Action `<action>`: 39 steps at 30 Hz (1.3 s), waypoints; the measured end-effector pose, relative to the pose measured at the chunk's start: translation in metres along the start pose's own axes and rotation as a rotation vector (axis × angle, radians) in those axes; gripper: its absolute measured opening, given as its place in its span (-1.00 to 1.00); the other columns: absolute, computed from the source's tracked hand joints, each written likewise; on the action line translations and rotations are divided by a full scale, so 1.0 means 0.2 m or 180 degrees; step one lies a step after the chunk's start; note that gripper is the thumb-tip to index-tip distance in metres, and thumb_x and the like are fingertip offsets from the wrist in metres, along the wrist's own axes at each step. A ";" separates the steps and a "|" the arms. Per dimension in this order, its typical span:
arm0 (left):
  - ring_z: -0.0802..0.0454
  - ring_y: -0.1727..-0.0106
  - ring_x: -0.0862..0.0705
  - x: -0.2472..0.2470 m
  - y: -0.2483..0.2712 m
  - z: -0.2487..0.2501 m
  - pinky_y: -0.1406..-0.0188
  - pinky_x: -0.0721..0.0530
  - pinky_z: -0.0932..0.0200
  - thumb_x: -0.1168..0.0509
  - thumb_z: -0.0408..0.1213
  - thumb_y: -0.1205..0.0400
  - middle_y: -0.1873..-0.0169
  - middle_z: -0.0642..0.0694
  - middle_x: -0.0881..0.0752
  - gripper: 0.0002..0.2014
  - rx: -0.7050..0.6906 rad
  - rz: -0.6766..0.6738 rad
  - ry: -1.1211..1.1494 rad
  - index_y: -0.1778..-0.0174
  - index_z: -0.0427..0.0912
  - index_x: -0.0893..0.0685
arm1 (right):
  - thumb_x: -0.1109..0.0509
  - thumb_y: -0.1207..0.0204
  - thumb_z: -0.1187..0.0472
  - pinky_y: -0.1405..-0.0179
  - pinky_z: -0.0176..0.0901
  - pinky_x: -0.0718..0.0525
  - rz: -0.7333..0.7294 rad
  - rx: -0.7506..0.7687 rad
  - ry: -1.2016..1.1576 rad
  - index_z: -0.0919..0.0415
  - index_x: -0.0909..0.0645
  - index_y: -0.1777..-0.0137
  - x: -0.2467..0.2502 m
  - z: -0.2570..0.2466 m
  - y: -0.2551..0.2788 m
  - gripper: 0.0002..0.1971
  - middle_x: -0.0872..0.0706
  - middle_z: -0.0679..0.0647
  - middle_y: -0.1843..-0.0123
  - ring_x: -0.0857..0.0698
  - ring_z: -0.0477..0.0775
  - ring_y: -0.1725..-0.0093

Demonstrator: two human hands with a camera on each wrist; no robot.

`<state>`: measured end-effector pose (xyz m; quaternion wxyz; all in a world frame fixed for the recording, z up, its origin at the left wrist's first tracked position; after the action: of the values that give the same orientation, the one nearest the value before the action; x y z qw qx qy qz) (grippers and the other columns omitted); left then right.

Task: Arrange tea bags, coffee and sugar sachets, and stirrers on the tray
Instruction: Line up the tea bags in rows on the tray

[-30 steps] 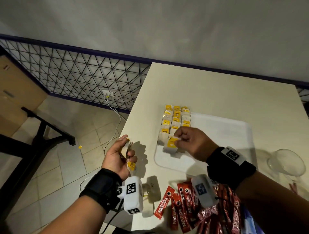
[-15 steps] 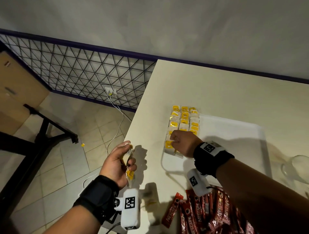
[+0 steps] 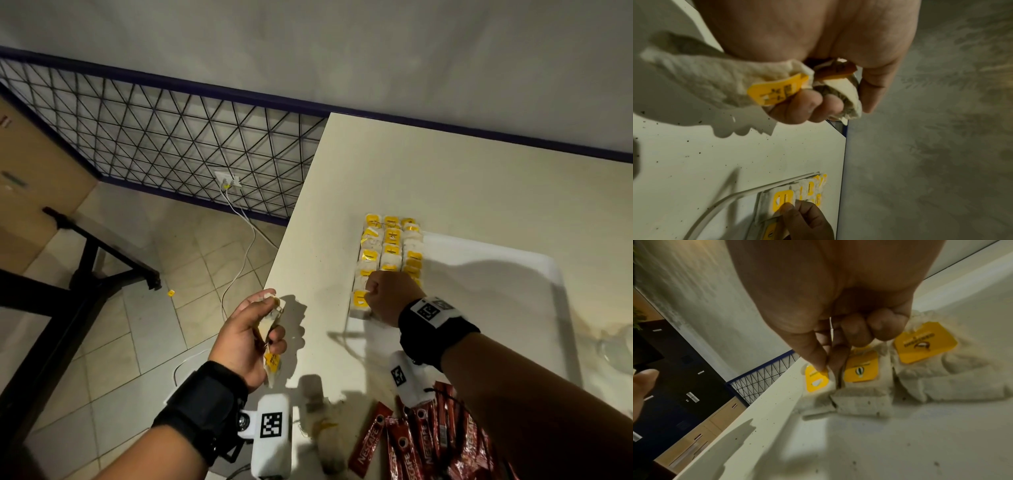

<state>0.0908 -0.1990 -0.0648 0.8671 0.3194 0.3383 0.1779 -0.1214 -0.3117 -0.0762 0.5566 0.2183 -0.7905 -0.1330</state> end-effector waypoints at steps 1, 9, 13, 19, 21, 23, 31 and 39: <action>0.04 0.59 -0.40 0.00 0.00 0.00 0.69 -0.35 0.33 -0.36 -0.32 -0.40 0.31 -0.07 -0.56 -0.70 0.0012 -0.0009 -0.0004 -0.06 -0.12 -0.59 | -0.26 -0.56 0.21 0.08 -0.20 -0.50 0.0015 -0.0009 0.0005 0.20 -0.65 -0.02 0.00 0.00 0.00 -0.83 -0.76 0.17 -0.05 -0.69 0.23 -0.10; 0.02 0.58 -0.38 -0.06 0.01 -0.04 0.64 -0.28 0.34 -0.40 -0.35 -0.33 0.29 -0.08 -0.60 -0.70 0.0064 -0.0122 -0.0290 0.02 -0.12 -0.62 | -0.33 -0.52 0.11 0.23 -0.21 -0.45 0.0313 -0.0004 -0.0059 0.03 -0.59 0.15 0.11 0.13 0.13 -0.95 -0.64 0.00 0.19 -0.66 0.14 0.11; 0.01 0.58 -0.38 -0.11 0.02 -0.09 0.59 -0.25 0.33 -0.41 -0.36 -0.34 0.29 -0.07 -0.62 -0.72 0.0120 -0.0137 -0.0349 0.04 -0.12 -0.64 | -0.34 -0.51 0.06 0.13 -0.13 -0.58 0.0296 -0.0038 0.0130 0.00 -0.58 0.05 0.09 0.17 0.16 -0.92 -0.66 0.03 0.00 -0.68 0.19 0.00; 0.00 0.58 -0.39 -0.13 0.04 -0.09 0.59 -0.24 0.32 -0.43 -0.41 -0.32 0.29 -0.09 -0.63 -0.69 0.0106 -0.0162 -0.0380 0.02 -0.14 -0.65 | -0.43 -0.45 -0.02 0.06 -0.12 -0.57 0.0074 0.0022 0.0380 0.01 -0.55 -0.11 0.04 0.18 0.13 -0.72 -0.56 0.00 -0.10 -0.65 0.14 -0.05; 0.00 0.58 -0.38 -0.13 0.05 -0.08 0.60 -0.24 0.32 -0.43 -0.42 -0.32 0.30 -0.09 -0.63 -0.69 0.0085 -0.0150 -0.0363 0.03 -0.14 -0.65 | -0.43 -0.46 0.00 0.03 -0.09 -0.60 0.0031 0.0031 0.0495 0.02 -0.55 -0.13 0.04 0.17 0.12 -0.72 -0.56 0.00 -0.11 -0.66 0.14 -0.07; 0.00 0.57 -0.38 -0.12 0.05 -0.08 0.59 -0.25 0.32 -0.39 -0.38 -0.35 0.30 -0.09 -0.64 -0.73 0.0077 -0.0141 -0.0344 0.03 -0.14 -0.65 | -0.40 -0.49 0.05 0.03 -0.06 -0.61 0.0041 0.0031 0.0601 0.06 -0.55 -0.14 0.04 0.16 0.11 -0.74 -0.57 0.02 -0.11 -0.66 0.17 -0.08; 0.01 0.57 -0.37 -0.10 0.05 -0.08 0.60 -0.25 0.33 -0.35 -0.37 -0.38 0.31 -0.08 -0.65 -0.75 0.0039 -0.0046 -0.0328 0.02 -0.15 -0.66 | -0.27 -0.57 0.19 0.07 -0.08 -0.61 0.0086 0.0159 0.0584 0.07 -0.59 0.00 0.04 0.13 0.10 -0.91 -0.61 0.05 -0.05 -0.67 0.19 0.01; -0.02 0.57 -0.38 -0.09 0.03 -0.10 0.61 -0.27 0.32 -0.43 -0.35 -0.35 0.31 -0.08 -0.67 -0.70 -0.0020 -0.0061 -0.0599 -0.01 -0.16 -0.67 | -0.26 -0.59 0.20 -0.02 0.04 -0.69 0.0088 0.0170 0.0692 0.12 -0.58 -0.08 0.10 0.11 0.08 -0.87 -0.63 0.09 -0.08 -0.68 0.21 -0.04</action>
<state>0.0635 -0.1957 -0.0620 0.8977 0.3288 0.2578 0.1398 -0.1497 -0.3088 -0.0603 0.6348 0.2353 -0.7316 -0.0798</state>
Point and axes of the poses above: each hand's wrist, its own y-axis away from the middle knuckle, its own x-axis out of the back of the hand, z = x × y, the point moved 7 cm from there along -y, towards the middle knuckle
